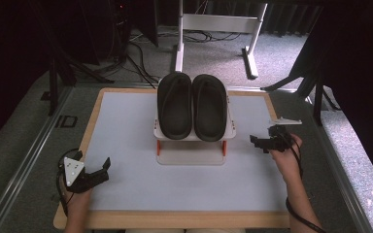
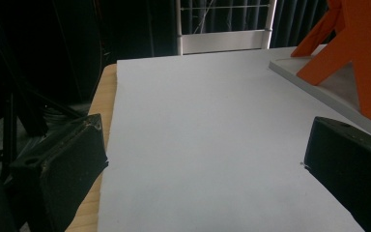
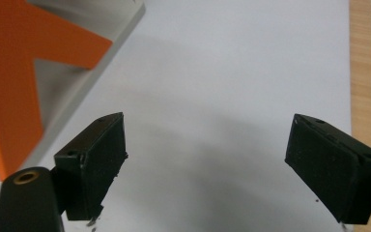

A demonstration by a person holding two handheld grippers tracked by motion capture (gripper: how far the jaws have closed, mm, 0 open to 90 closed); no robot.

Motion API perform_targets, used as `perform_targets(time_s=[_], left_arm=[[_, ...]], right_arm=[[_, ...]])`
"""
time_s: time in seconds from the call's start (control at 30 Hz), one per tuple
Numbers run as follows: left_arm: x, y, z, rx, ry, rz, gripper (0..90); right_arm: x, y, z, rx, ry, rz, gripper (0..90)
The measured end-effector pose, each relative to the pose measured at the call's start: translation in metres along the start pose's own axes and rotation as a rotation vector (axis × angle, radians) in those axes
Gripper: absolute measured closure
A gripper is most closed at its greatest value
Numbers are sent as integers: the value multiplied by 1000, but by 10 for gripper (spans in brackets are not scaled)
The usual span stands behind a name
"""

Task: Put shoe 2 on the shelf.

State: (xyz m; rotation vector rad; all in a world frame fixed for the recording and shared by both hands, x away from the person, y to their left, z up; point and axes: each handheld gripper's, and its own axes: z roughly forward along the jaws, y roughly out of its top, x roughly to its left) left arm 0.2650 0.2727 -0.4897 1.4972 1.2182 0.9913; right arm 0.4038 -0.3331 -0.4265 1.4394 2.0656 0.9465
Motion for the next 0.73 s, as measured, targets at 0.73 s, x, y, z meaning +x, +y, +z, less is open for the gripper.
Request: perform_targets(time_s=[0.73], left_arm=[[0, 0, 0, -1, 2, 0, 9]], right_arm=[[-14, -75, -18, -119, -47, 10, 121]])
